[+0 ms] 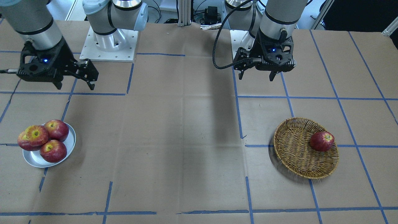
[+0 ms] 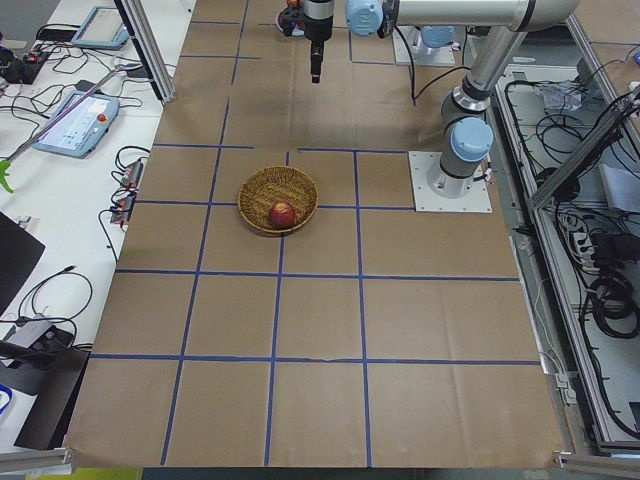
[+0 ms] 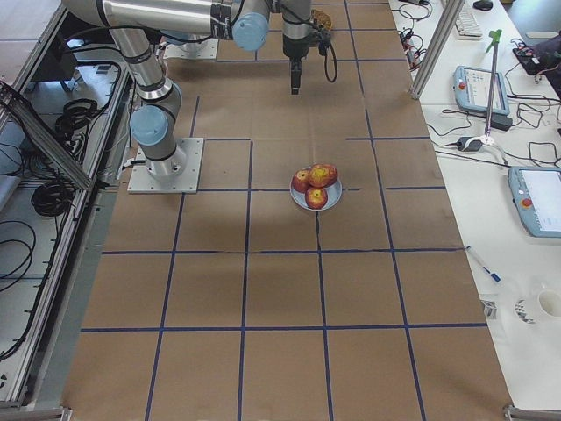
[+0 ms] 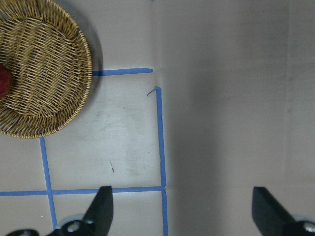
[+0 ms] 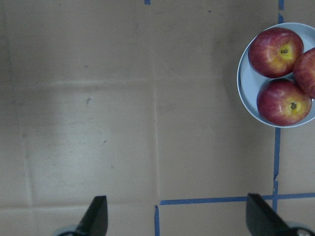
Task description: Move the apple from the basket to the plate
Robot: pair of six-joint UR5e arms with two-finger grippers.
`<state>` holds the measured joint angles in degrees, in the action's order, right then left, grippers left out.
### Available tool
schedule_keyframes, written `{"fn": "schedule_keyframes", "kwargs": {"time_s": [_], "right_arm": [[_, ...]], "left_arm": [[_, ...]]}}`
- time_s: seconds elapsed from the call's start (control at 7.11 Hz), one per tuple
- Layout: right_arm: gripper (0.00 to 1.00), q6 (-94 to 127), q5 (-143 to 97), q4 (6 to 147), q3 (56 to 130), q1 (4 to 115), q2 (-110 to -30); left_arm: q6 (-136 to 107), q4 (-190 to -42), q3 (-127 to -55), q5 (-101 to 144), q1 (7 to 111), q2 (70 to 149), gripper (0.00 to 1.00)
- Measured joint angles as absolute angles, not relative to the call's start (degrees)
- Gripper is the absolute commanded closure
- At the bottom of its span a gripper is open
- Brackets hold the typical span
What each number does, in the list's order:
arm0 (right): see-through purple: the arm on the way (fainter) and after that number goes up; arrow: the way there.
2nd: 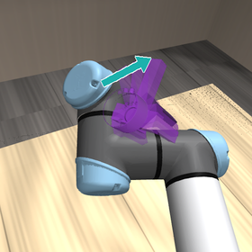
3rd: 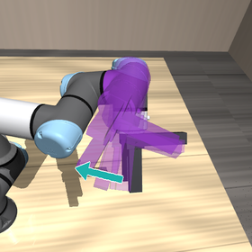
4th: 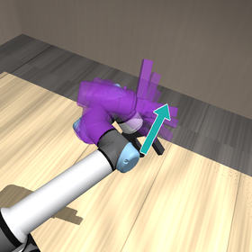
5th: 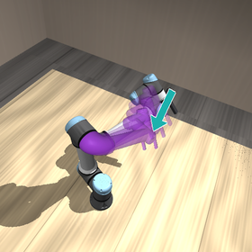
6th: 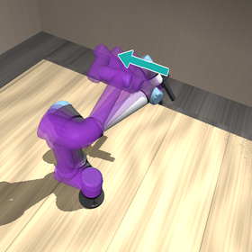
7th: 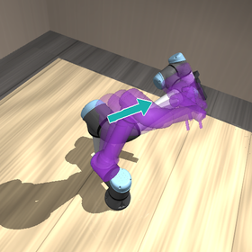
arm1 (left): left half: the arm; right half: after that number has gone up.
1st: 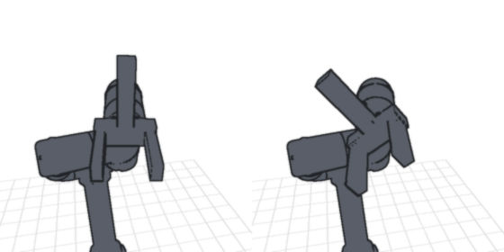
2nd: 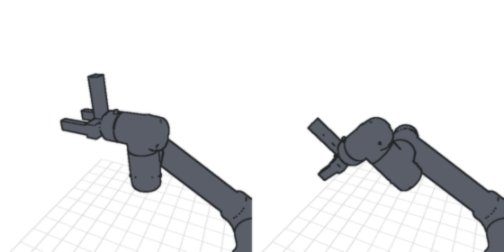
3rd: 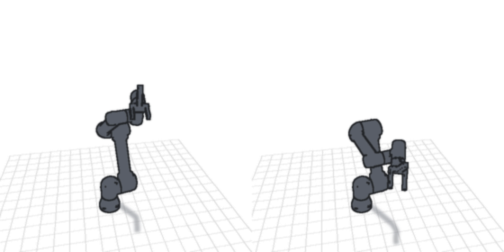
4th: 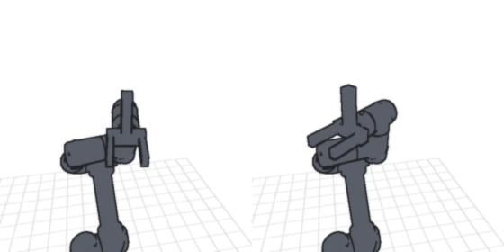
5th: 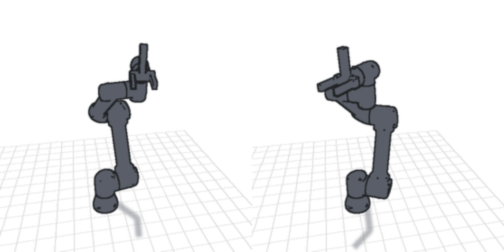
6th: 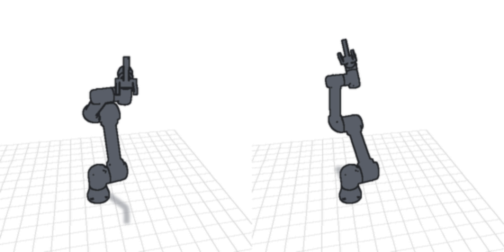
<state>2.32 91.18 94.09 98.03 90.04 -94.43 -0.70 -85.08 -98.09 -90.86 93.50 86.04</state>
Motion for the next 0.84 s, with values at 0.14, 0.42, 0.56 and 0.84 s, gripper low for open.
{"fn": "schedule_keyframes", "kwargs": {"time_s": [0.14, 0.42, 0.56, 0.84], "right_arm": [[0.00, 4.55, 91.41, 92.70, 97.15, 92.00, -94.64], [0.00, 5.54, 91.49, 91.99, 96.68, 92.88, -94.58], [0.00, 5.42, 91.49, 91.93, 96.66, 92.84, -94.53], [0.00, 5.08, 91.49, 91.93, 96.61, 92.68, -94.49]], "left_arm": [[-0.70, -85.08, -98.09, -90.84, 93.51, 86.04, 0.01], [-0.70, -85.08, -98.09, -90.81, 93.52, 86.03, 0.01], [-0.70, -85.08, -98.09, -90.82, 93.51, 86.01, 0.01], [-0.70, -85.08, -98.09, -90.85, 93.52, 85.99, 0.01]]}}
